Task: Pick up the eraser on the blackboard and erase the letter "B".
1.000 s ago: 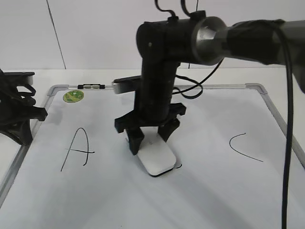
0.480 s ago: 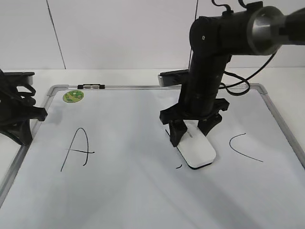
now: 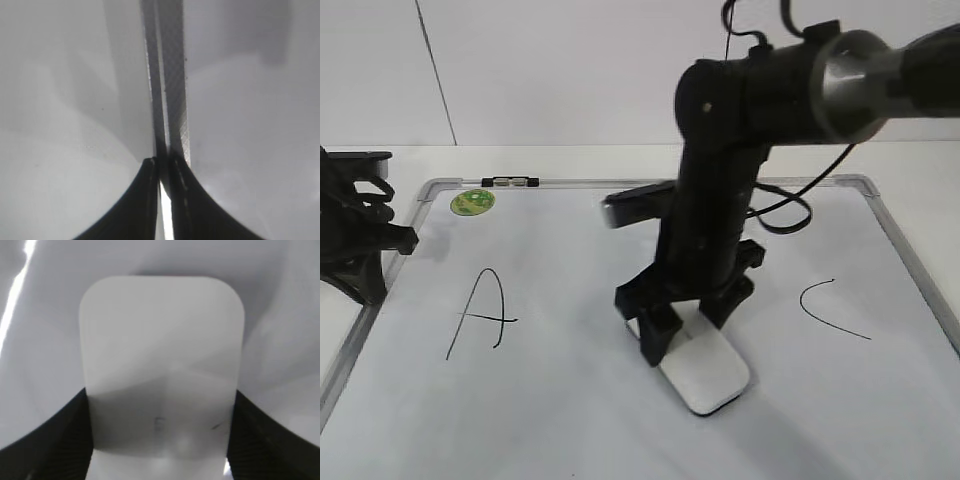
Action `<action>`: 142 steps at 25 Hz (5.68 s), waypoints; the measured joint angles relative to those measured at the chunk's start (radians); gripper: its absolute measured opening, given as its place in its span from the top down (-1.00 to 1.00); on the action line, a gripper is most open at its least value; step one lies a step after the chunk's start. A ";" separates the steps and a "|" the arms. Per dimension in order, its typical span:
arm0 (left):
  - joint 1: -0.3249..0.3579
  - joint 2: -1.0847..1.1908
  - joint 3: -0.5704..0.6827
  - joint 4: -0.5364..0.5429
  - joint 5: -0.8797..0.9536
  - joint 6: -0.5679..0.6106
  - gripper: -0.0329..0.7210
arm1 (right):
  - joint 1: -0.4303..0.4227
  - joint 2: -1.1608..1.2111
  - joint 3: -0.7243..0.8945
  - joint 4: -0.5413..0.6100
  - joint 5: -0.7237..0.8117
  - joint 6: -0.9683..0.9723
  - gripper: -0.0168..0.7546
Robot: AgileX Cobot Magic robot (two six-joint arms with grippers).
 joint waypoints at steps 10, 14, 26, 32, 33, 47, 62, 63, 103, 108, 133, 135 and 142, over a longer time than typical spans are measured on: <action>0.000 0.000 0.000 0.000 0.000 0.000 0.84 | 0.149 0.000 0.004 -0.011 -0.026 0.042 -0.43; 0.000 0.000 0.000 -0.004 -0.002 0.000 0.84 | 0.110 0.000 0.004 -0.013 -0.026 0.086 -0.43; 0.000 0.000 0.000 -0.006 -0.001 0.000 0.84 | -0.084 -0.051 0.018 -0.063 -0.025 0.102 -0.43; 0.000 0.000 0.000 -0.010 0.002 0.000 0.84 | -0.138 -0.185 0.047 -0.069 -0.008 0.100 -0.43; 0.000 0.000 0.000 -0.012 0.002 0.000 0.84 | -0.160 -0.216 0.062 -0.056 -0.003 0.100 -0.43; 0.003 0.000 0.000 -0.020 0.002 0.000 0.84 | -0.506 -0.528 0.430 -0.047 -0.007 0.071 -0.42; 0.003 0.000 0.000 -0.022 0.002 0.000 0.84 | -0.586 -0.558 0.683 -0.068 -0.148 0.026 -0.42; 0.003 0.000 0.000 -0.022 0.002 0.000 0.84 | -0.588 -0.558 0.683 -0.068 -0.151 0.017 -0.42; 0.003 0.000 0.000 -0.022 0.002 0.000 0.84 | -0.588 -0.564 0.759 -0.099 -0.210 -0.042 -0.42; 0.003 0.000 0.000 -0.022 0.002 0.000 0.84 | -0.588 -0.564 0.759 -0.093 -0.210 -0.042 -0.42; 0.003 0.000 0.000 -0.022 0.004 0.000 0.83 | -0.588 -0.568 0.540 -0.065 0.023 -0.032 -0.58; 0.003 0.000 0.000 -0.022 0.004 0.000 0.83 | -0.588 -0.568 0.509 -0.063 0.029 -0.027 -0.58; 0.003 0.000 0.000 -0.016 0.006 0.020 0.62 | -0.588 -0.598 0.478 -0.035 0.037 -0.012 -0.58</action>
